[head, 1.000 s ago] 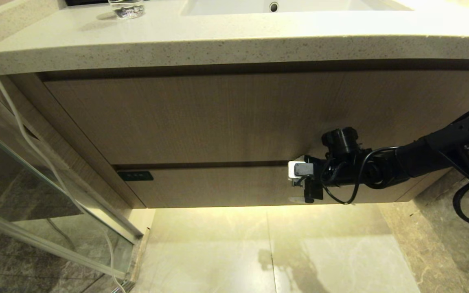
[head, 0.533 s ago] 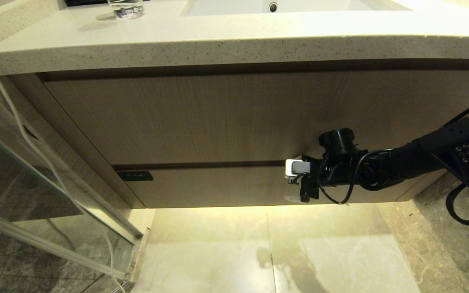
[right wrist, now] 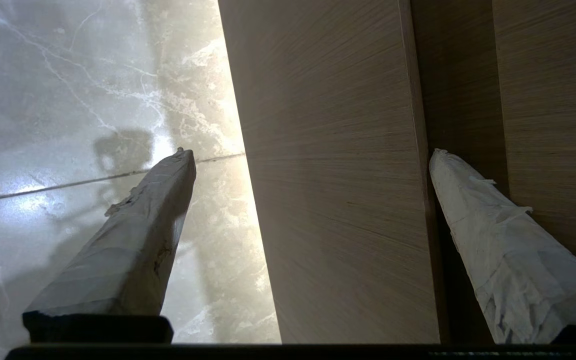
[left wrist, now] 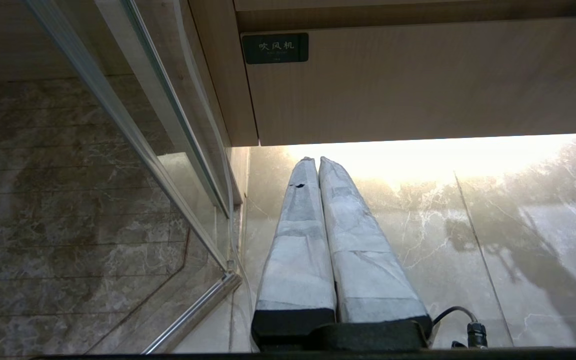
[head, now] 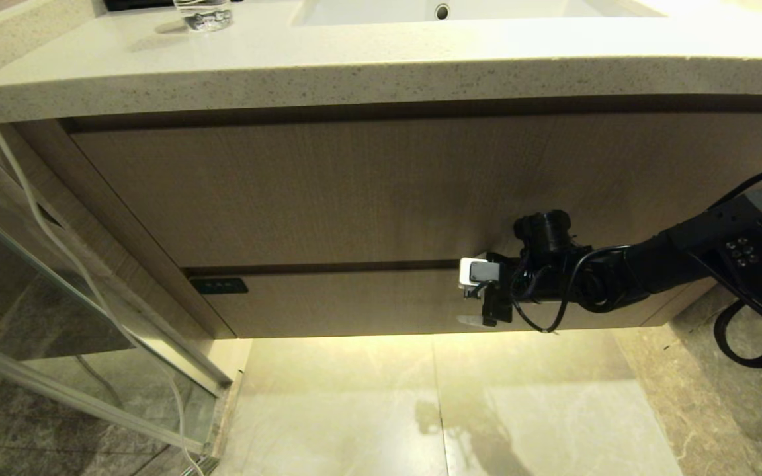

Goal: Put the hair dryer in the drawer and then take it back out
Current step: Pull open the drawer

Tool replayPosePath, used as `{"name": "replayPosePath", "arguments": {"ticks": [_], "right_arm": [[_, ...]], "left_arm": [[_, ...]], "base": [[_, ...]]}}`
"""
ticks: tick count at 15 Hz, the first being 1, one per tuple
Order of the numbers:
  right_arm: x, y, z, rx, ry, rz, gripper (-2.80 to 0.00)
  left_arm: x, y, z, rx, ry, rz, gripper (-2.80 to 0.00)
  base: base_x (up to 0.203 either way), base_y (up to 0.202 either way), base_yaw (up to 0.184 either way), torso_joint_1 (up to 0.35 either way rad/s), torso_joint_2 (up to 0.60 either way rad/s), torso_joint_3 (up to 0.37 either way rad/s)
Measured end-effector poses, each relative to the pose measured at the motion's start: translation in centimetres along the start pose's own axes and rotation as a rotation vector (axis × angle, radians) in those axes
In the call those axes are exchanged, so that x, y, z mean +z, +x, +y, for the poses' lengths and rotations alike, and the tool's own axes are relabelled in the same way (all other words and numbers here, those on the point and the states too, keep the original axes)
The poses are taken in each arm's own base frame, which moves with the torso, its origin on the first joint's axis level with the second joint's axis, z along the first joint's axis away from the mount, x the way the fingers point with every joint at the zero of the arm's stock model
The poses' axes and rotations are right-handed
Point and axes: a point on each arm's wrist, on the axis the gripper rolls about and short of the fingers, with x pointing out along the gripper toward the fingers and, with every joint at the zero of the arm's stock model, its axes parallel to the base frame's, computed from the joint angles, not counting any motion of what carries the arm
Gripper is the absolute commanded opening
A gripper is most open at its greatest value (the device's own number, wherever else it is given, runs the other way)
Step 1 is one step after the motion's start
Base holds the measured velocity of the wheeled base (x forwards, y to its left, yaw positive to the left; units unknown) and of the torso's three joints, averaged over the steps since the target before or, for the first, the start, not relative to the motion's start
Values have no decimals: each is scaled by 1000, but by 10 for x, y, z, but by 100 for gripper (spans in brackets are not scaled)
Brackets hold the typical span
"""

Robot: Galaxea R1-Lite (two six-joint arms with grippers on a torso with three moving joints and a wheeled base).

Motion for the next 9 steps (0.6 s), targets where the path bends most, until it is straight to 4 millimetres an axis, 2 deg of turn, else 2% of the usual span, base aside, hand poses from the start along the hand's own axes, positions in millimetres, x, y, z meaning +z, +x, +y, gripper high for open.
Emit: {"name": "replayPosePath", "arguments": {"ticks": [4, 9], "right_arm": [[0, 2, 7, 19, -9, 4, 0], [-6, -4, 24, 181, 48, 79, 0]], "left_arm": [[0, 0, 0, 0, 0, 0, -280], [0, 0, 0, 0, 0, 0, -280]], "base": [[0, 0, 0, 0, 0, 0], [0, 0, 0, 0, 0, 0]]}}
